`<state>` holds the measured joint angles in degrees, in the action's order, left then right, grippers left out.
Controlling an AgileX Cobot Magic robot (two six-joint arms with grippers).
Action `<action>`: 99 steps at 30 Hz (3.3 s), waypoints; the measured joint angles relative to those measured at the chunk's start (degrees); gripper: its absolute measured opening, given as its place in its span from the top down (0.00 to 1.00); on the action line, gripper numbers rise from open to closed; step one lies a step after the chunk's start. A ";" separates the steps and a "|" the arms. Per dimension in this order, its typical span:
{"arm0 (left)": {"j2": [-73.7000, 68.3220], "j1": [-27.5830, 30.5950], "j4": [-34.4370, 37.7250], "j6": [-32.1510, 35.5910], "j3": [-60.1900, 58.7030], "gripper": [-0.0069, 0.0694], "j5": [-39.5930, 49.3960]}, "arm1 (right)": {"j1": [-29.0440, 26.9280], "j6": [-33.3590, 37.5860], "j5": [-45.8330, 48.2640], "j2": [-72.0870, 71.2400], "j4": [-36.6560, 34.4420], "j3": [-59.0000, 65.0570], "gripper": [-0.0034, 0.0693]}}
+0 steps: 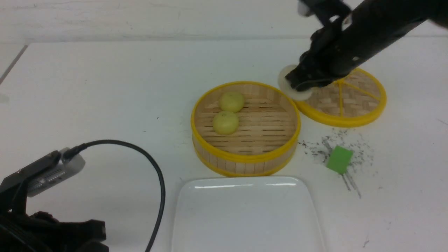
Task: Put the steamed buns into the plate on the white tablecloth.
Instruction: 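Move the steamed bun from the bamboo steamer onto the white plate with the right gripper, then reach into the bamboo steamer and grasp a bun with the left gripper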
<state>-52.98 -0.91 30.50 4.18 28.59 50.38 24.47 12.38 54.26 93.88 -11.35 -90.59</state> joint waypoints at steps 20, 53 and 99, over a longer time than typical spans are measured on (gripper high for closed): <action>0.00 0.00 -0.26 0.00 0.00 0.77 -2.80 | 0.00 9.20 -8.27 -10.20 -22.98 31.87 0.89; -0.19 0.00 0.14 -2.08 1.91 0.69 -4.14 | 5.09 3.23 14.77 -5.35 -12.92 14.21 0.56; -65.01 -27.21 -20.60 -20.31 78.22 0.44 7.18 | 5.09 -25.98 -9.00 -74.10 23.02 65.21 0.95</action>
<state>-117.99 -28.11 9.90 -16.13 106.80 57.56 29.56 -13.60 45.26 19.78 11.67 -25.38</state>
